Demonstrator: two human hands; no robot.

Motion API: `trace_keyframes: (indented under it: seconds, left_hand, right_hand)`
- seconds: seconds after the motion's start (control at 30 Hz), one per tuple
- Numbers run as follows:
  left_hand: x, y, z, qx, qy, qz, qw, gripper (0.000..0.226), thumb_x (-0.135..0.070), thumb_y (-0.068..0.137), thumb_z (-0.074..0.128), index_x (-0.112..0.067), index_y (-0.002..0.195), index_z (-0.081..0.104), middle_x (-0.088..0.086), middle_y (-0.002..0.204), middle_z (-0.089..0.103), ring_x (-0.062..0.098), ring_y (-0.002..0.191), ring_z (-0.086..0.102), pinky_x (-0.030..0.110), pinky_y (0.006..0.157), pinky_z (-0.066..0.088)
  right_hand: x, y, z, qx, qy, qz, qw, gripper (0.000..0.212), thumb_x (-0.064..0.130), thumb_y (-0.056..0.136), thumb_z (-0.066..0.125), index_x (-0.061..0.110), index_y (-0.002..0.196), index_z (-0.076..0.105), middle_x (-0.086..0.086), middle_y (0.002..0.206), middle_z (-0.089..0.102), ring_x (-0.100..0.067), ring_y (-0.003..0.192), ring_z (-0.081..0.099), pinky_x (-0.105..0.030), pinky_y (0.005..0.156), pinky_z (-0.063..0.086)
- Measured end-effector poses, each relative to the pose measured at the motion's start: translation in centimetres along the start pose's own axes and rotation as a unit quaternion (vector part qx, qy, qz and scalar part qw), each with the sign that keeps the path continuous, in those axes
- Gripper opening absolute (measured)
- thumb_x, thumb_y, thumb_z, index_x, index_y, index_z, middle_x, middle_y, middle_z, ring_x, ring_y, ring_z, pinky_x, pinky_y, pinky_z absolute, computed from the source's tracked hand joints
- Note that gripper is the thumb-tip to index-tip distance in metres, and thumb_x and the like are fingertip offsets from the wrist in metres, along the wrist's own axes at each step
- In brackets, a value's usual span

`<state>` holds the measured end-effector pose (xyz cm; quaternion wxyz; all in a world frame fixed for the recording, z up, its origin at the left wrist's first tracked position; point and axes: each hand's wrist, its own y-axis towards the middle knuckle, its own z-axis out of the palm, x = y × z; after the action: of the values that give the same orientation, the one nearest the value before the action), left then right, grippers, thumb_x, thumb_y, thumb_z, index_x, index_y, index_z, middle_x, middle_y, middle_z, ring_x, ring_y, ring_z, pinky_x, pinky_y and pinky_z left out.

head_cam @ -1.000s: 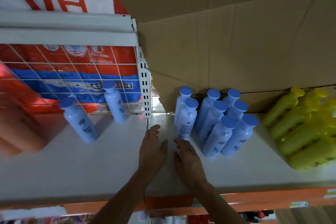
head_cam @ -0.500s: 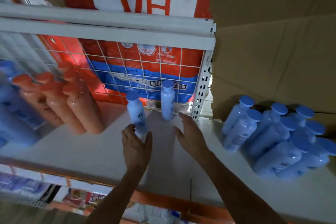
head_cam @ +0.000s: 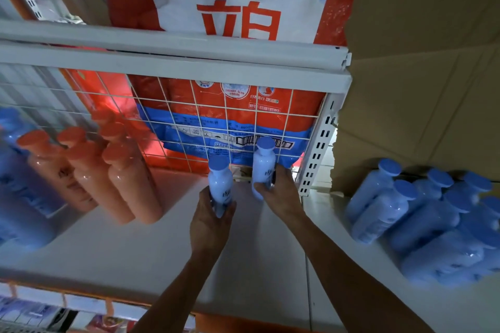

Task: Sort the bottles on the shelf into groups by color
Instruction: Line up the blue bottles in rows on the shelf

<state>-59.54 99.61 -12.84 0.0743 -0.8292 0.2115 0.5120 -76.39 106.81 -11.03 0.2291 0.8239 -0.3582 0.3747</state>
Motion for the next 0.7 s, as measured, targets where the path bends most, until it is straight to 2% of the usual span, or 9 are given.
trace_keyframes:
  seconds: [0.17, 0.27, 0.37, 0.47, 0.53, 0.7]
  left_hand:
    - [0.2, -0.2, 0.0, 0.053, -0.012, 0.030, 0.998, 0.048, -0.035, 0.086, 0.073, -0.027, 0.124, 0.045, -0.013, 0.109, 0.060, 0.018, 0.100, 0.065, 0.039, 0.082, 0.055]
    - [-0.1, -0.8, 0.5, 0.094, -0.025, 0.042, 0.994, 0.046, -0.032, 0.085, 0.073, -0.032, 0.122, 0.046, -0.016, 0.107, 0.061, 0.015, 0.100, 0.064, 0.035, 0.082, 0.053]
    - [-0.5, -1.9, 1.8, 0.132, -0.030, 0.059, 0.989, 0.047, -0.031, 0.085, 0.074, -0.037, 0.123, 0.046, -0.016, 0.109, 0.062, 0.012, 0.101, 0.064, 0.035, 0.083, 0.054]
    - [-1.1, -3.0, 3.7, 0.162, -0.035, 0.081, 0.983, 0.047, -0.032, 0.086, 0.073, -0.039, 0.123, 0.045, -0.018, 0.110, 0.062, 0.009, 0.102, 0.063, 0.032, 0.083, 0.053]
    - [-1.8, -3.9, 5.0, 0.182, -0.034, 0.097, 0.978, 0.046, -0.034, 0.085, 0.073, -0.040, 0.122, 0.046, -0.018, 0.110, 0.063, 0.007, 0.101, 0.063, 0.031, 0.083, 0.053]
    - [-3.5, -6.4, 8.1, 0.230, -0.030, 0.134, 0.963, 0.051, -0.038, 0.085, 0.073, -0.032, 0.128, 0.047, -0.013, 0.118, 0.064, 0.008, 0.102, 0.063, 0.032, 0.084, 0.055]
  right_hand:
    - [0.4, -1.1, -0.3, 0.007, 0.039, 0.005, 0.999, 0.058, 0.029, 0.080, 0.075, 0.017, 0.129, 0.046, -0.004, 0.119, 0.061, -0.023, 0.107, 0.060, -0.038, 0.086, 0.051]
    - [-0.2, -3.4, -1.2, -0.007, 0.037, -0.013, 0.999, 0.060, 0.031, 0.081, 0.074, 0.023, 0.132, 0.045, 0.000, 0.121, 0.064, -0.021, 0.106, 0.062, -0.037, 0.089, 0.052]
    - [-1.5, -6.1, -2.9, -0.017, 0.020, -0.006, 1.000, 0.058, 0.040, 0.078, 0.073, 0.032, 0.129, 0.045, 0.009, 0.120, 0.063, -0.016, 0.107, 0.062, -0.033, 0.089, 0.051]
    - [-2.9, -8.7, -5.3, -0.034, 0.003, 0.025, 0.999, 0.055, 0.043, 0.079, 0.073, 0.038, 0.126, 0.045, 0.016, 0.117, 0.061, -0.009, 0.103, 0.060, -0.028, 0.086, 0.050]
    - [-3.8, -10.3, -7.1, -0.055, -0.005, 0.039, 0.998, 0.052, 0.044, 0.078, 0.073, 0.039, 0.122, 0.045, 0.015, 0.114, 0.064, -0.009, 0.100, 0.062, -0.031, 0.082, 0.052]
    - [-6.1, -13.7, -11.1, -0.099, -0.066, 0.085, 0.989, 0.060, 0.048, 0.076, 0.072, 0.037, 0.126, 0.040, 0.009, 0.109, 0.066, -0.020, 0.093, 0.064, -0.033, 0.074, 0.051]
